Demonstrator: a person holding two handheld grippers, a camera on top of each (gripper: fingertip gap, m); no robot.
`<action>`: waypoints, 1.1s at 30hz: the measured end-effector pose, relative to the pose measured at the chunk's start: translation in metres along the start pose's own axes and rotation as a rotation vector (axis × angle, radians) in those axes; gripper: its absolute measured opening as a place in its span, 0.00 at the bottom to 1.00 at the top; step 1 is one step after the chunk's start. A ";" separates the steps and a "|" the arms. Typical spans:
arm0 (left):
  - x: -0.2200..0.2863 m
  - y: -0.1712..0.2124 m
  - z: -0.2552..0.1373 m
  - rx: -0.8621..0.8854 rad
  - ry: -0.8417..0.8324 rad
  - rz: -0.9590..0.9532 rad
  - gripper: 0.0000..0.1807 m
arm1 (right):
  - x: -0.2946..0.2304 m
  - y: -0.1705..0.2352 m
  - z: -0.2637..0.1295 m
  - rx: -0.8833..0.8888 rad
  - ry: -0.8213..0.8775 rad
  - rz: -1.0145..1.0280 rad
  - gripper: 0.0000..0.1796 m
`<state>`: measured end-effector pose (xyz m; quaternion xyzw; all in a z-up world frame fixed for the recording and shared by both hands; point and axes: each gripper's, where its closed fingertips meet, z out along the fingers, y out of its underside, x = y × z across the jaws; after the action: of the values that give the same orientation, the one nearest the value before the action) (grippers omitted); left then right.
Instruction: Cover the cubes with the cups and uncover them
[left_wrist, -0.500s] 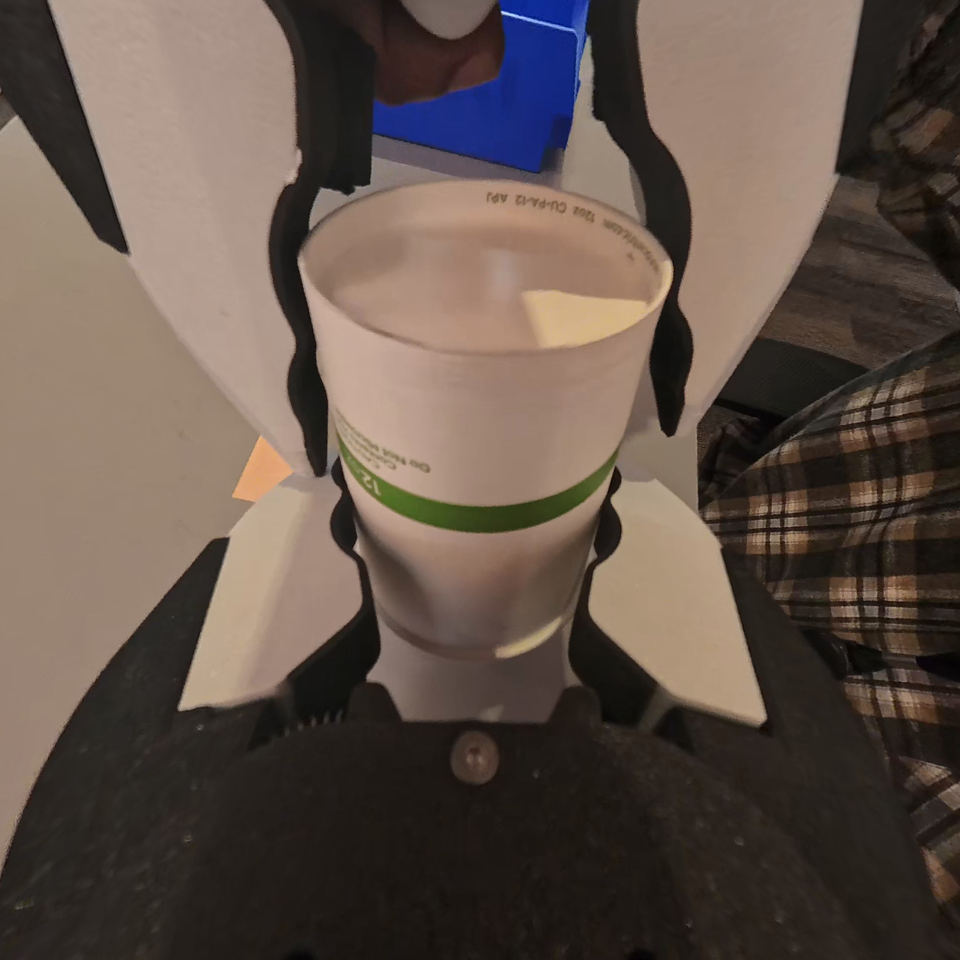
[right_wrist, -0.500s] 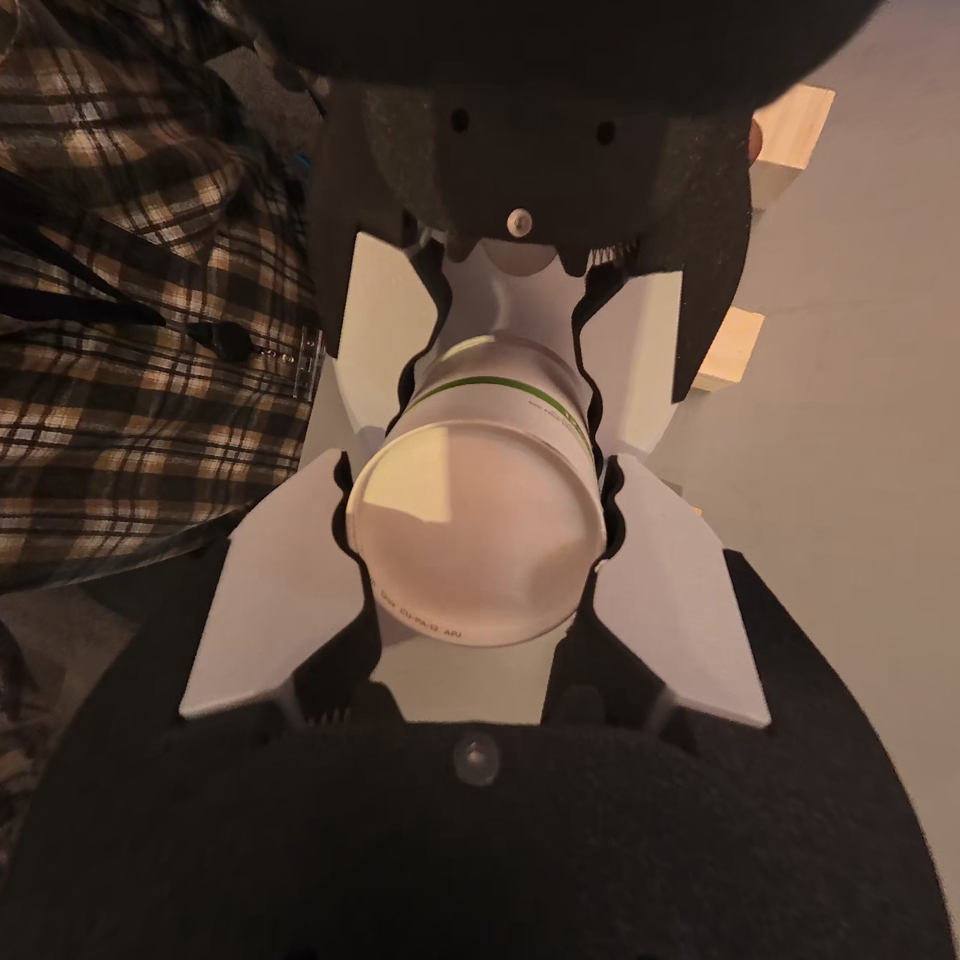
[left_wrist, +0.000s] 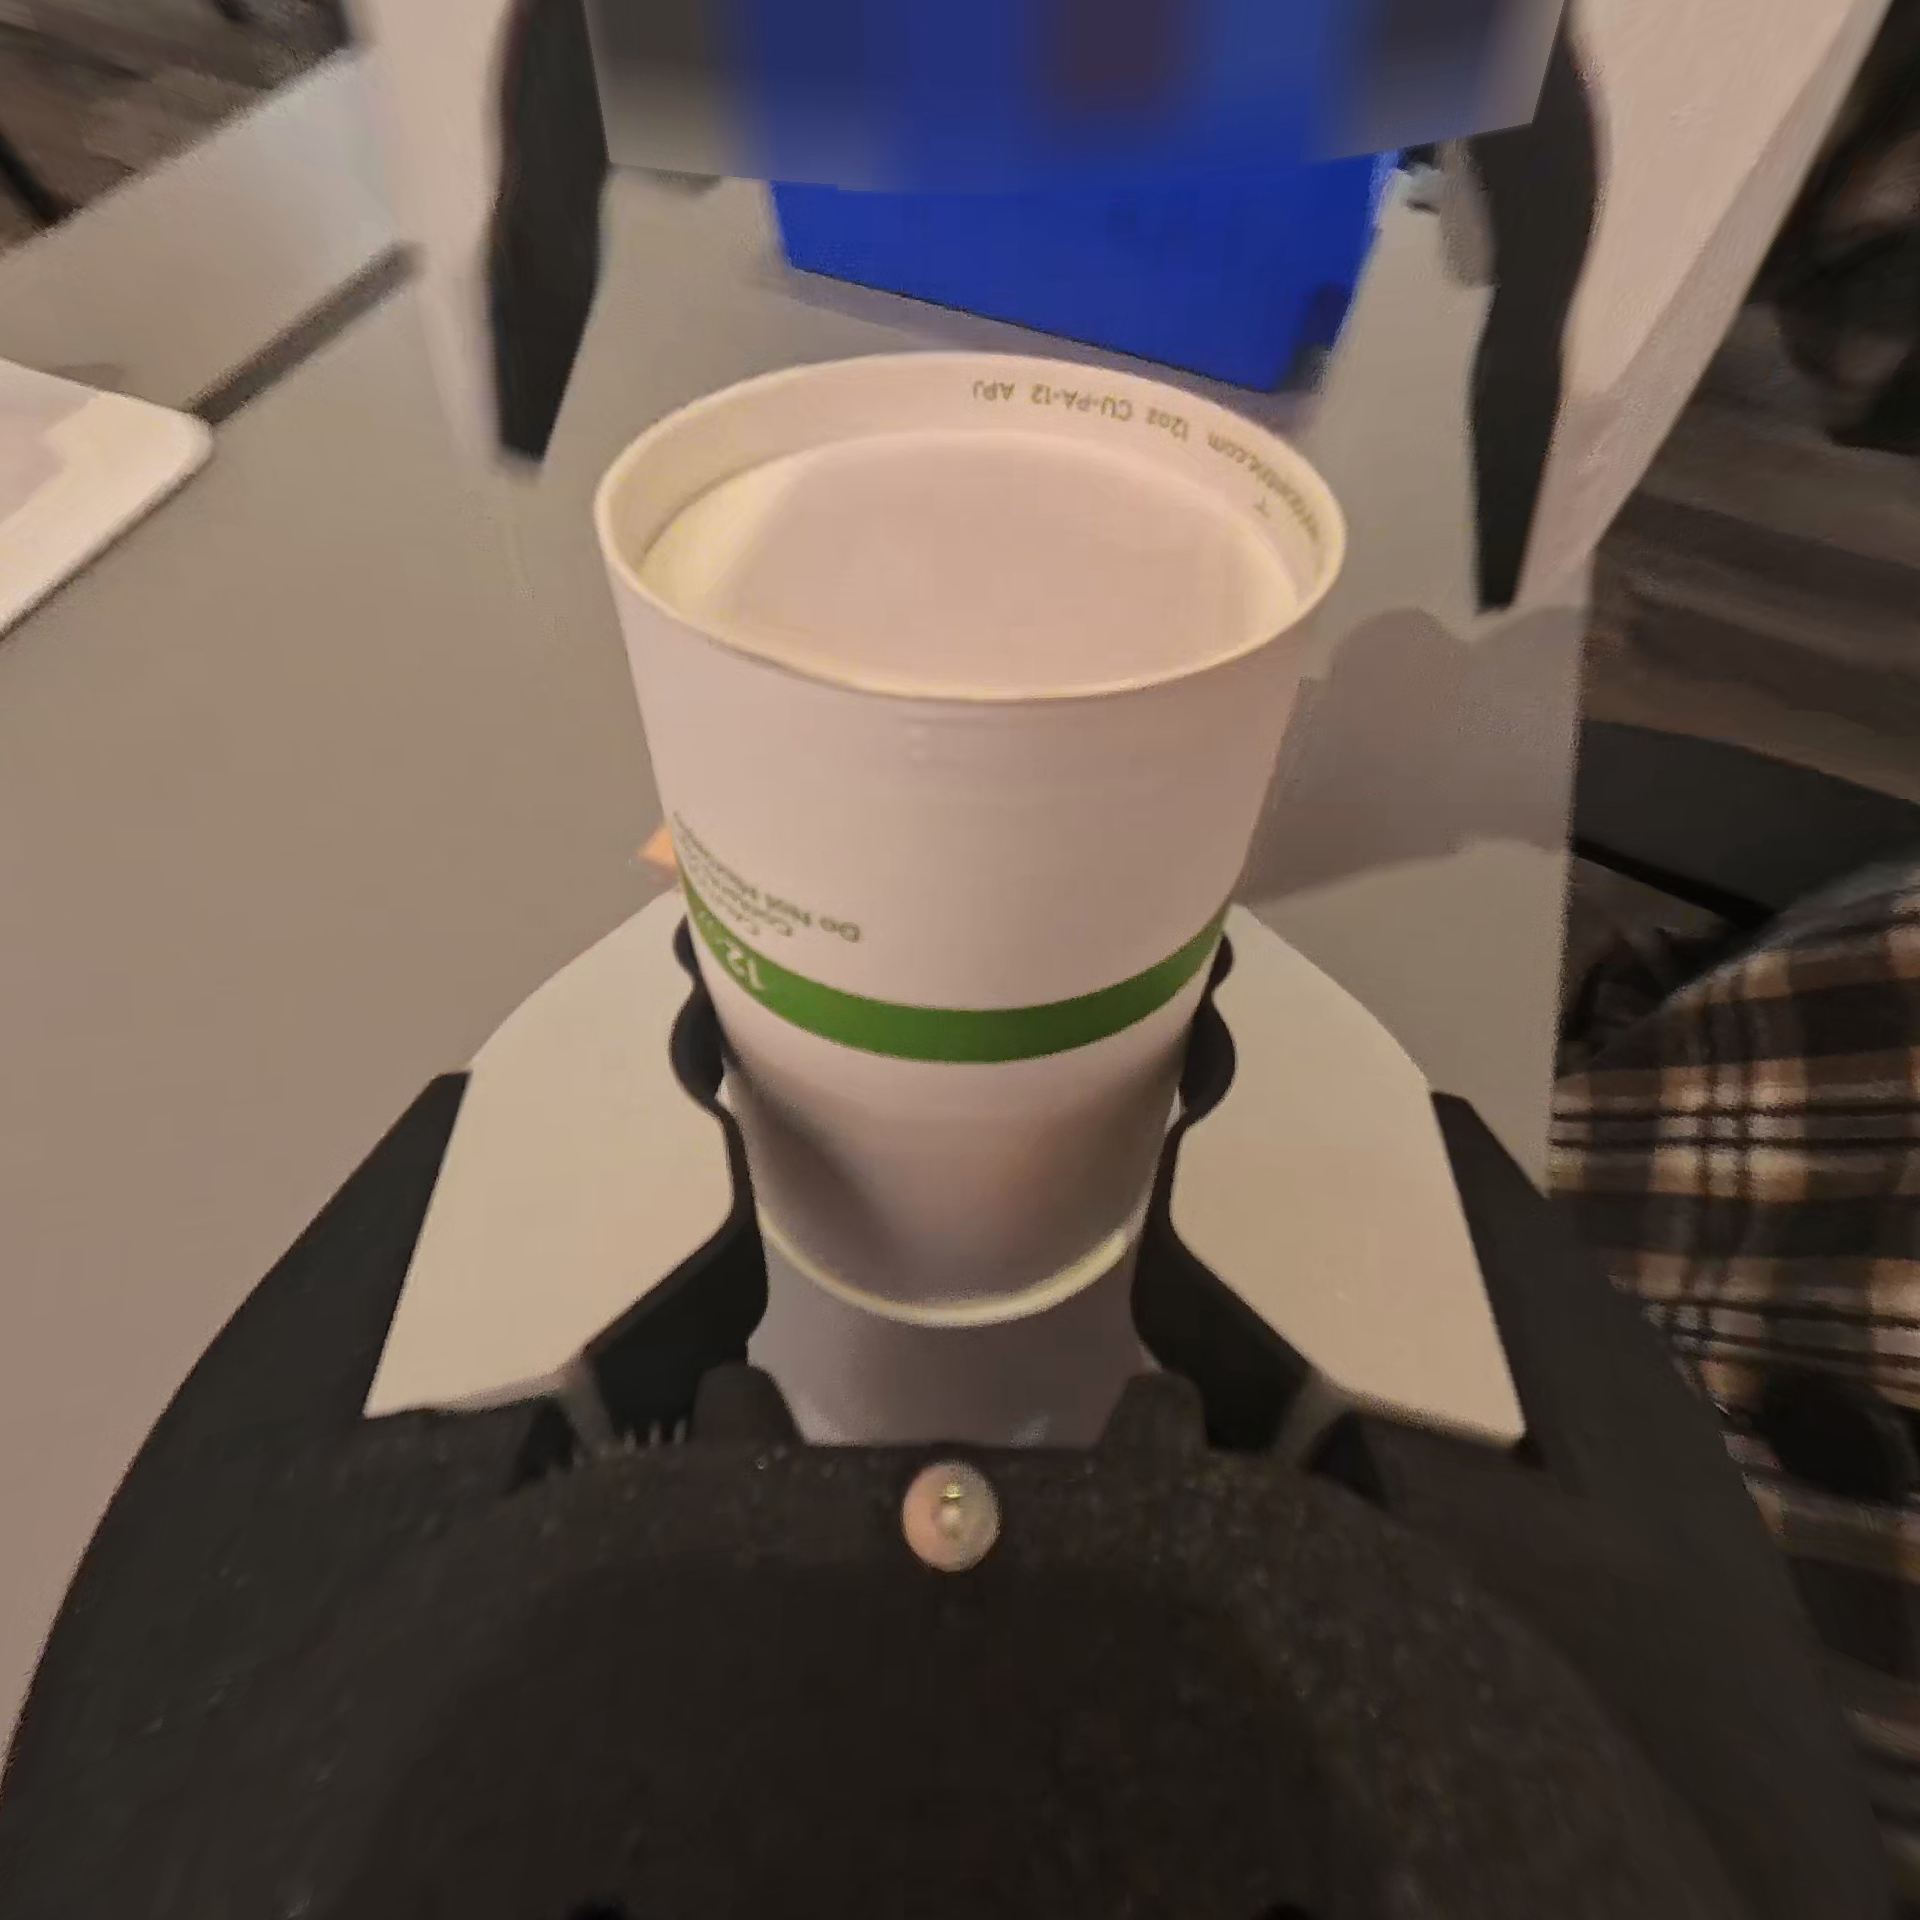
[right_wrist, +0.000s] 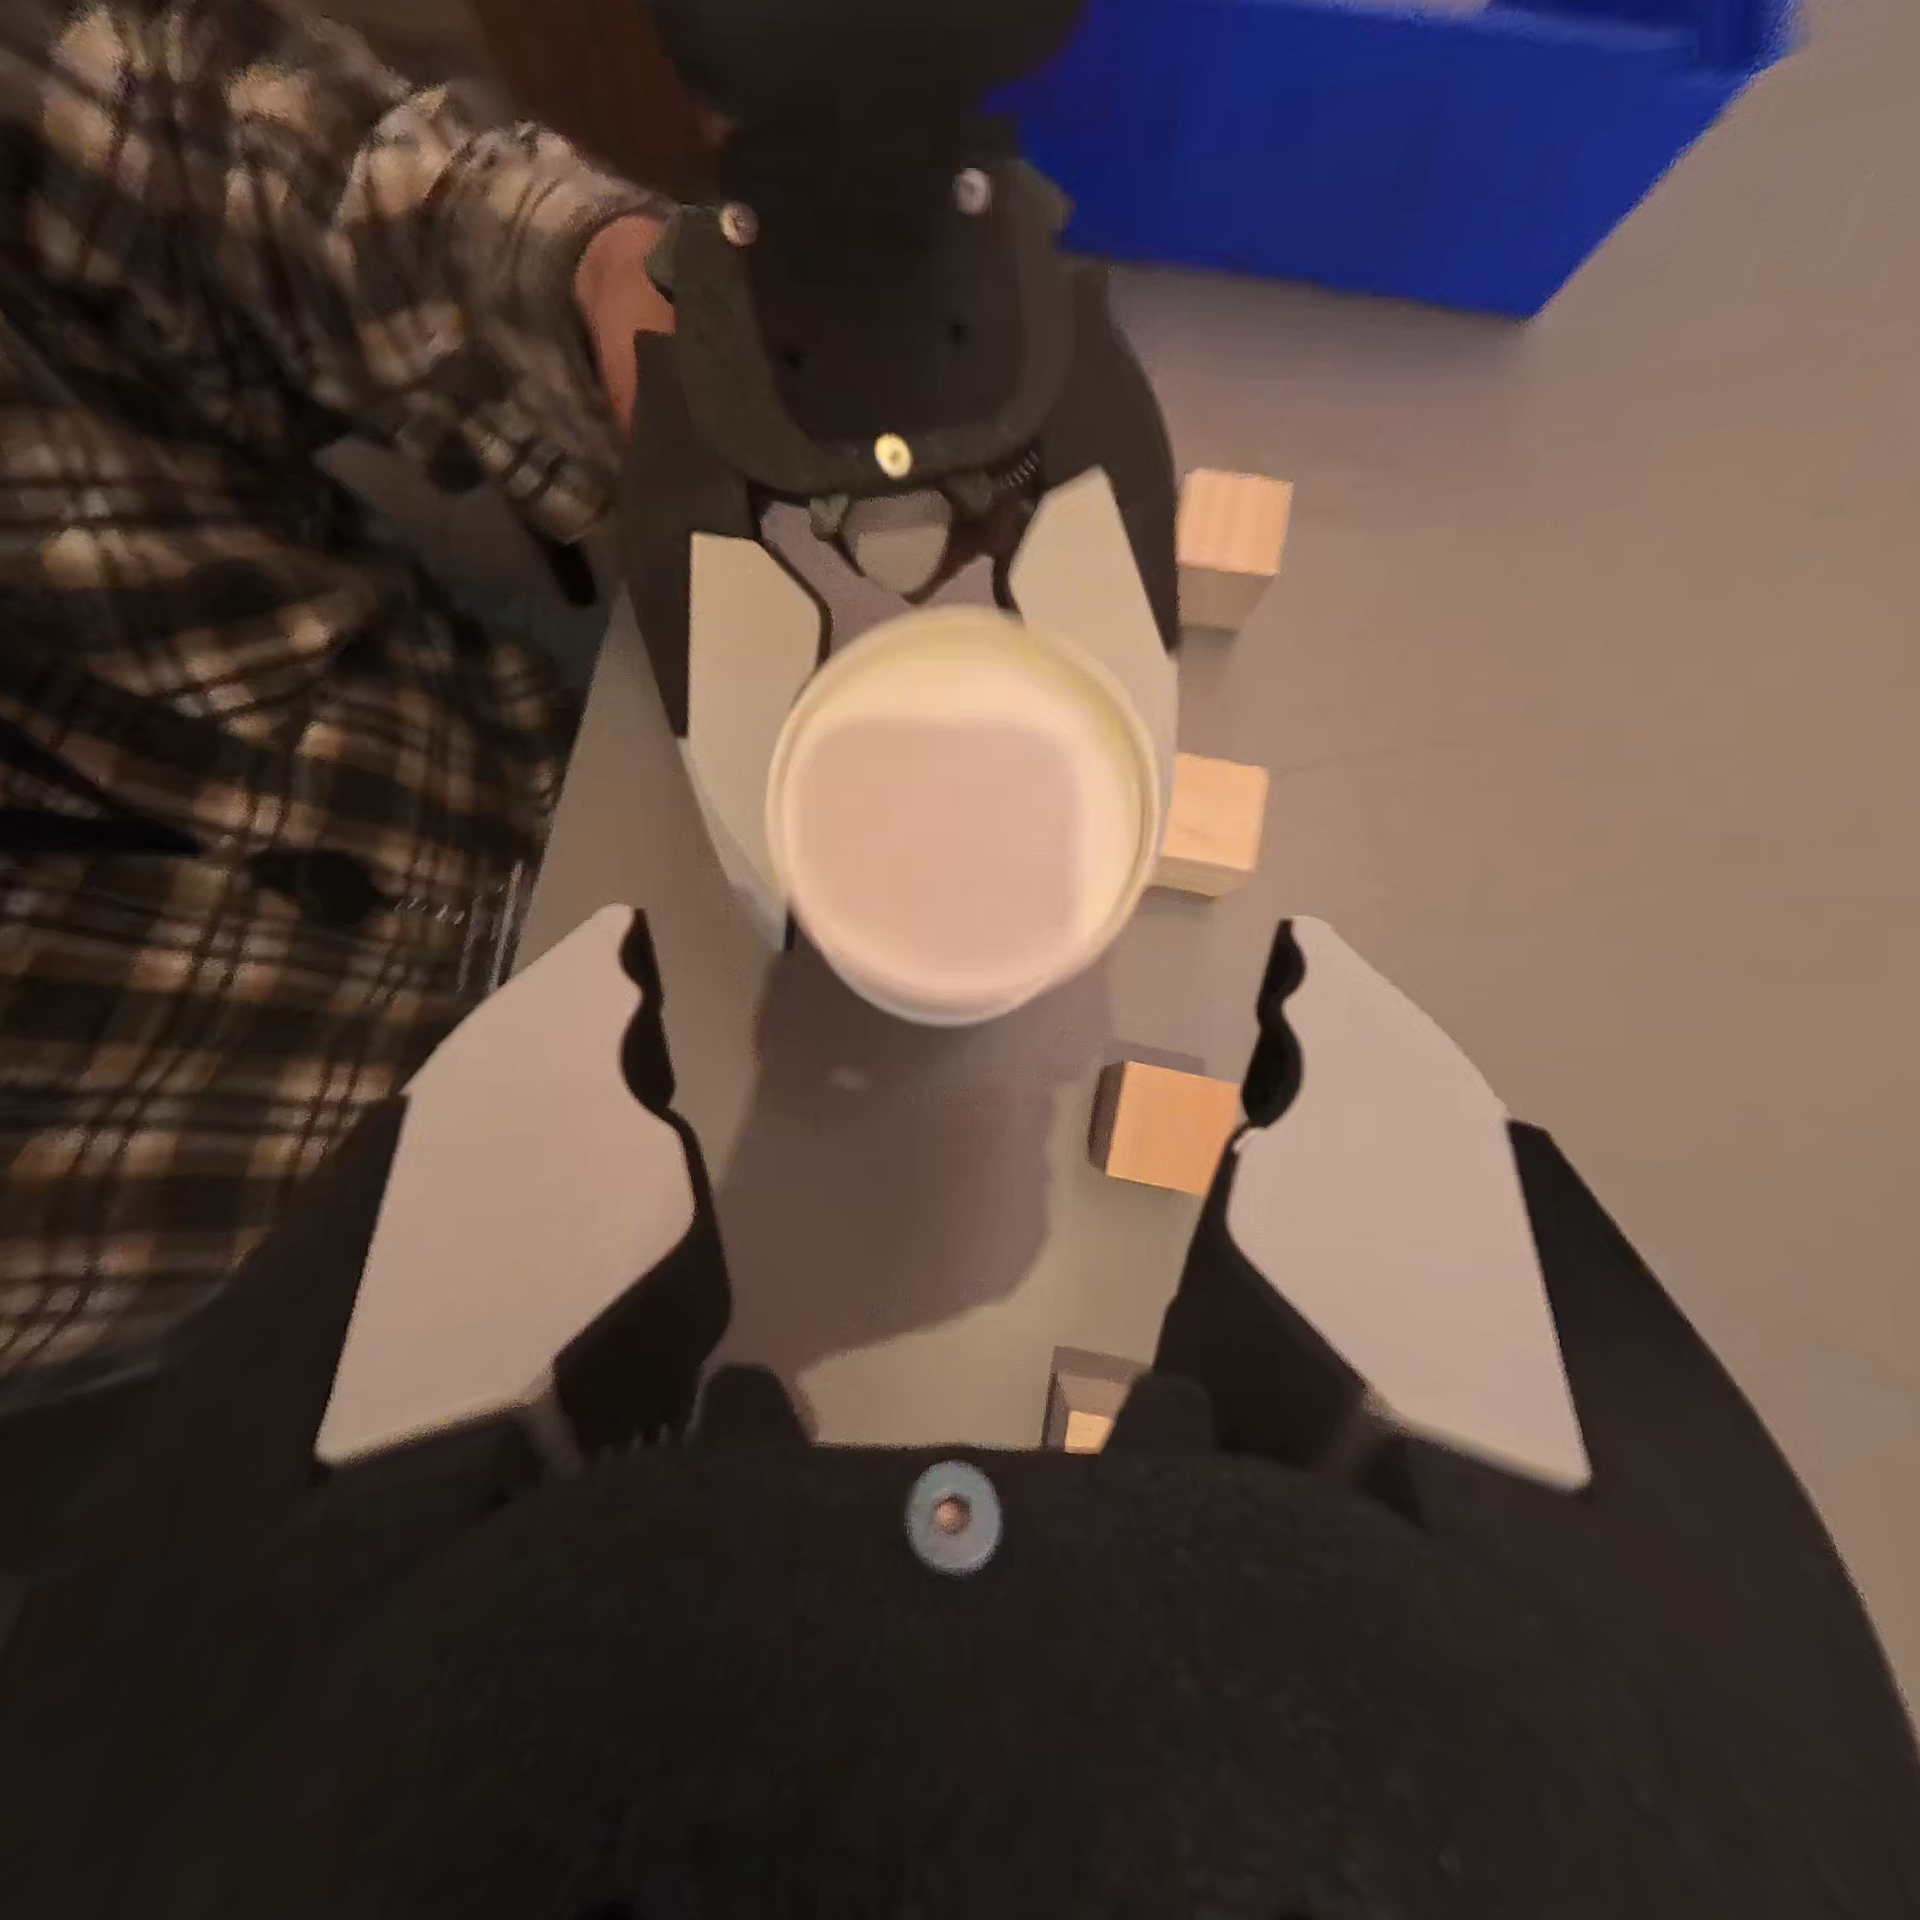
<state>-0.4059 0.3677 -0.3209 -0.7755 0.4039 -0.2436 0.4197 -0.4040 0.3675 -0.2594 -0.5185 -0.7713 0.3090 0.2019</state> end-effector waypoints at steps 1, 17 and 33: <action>-0.012 0.001 -0.010 0.027 -0.062 -0.021 0.48 | 0.004 -0.001 -0.006 0.047 0.051 0.008 0.62; -0.153 0.070 -0.129 0.295 -0.798 -0.495 0.49 | -0.003 0.047 -0.056 0.652 0.393 0.140 0.55; -0.153 0.129 -0.093 0.119 -0.747 -0.590 0.50 | 0.000 0.055 -0.062 0.763 0.371 0.151 0.51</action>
<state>-0.6117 0.4112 -0.3874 -0.8662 -0.0266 -0.0797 0.4926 -0.3282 0.3993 -0.2518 -0.5086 -0.5120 0.4876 0.4914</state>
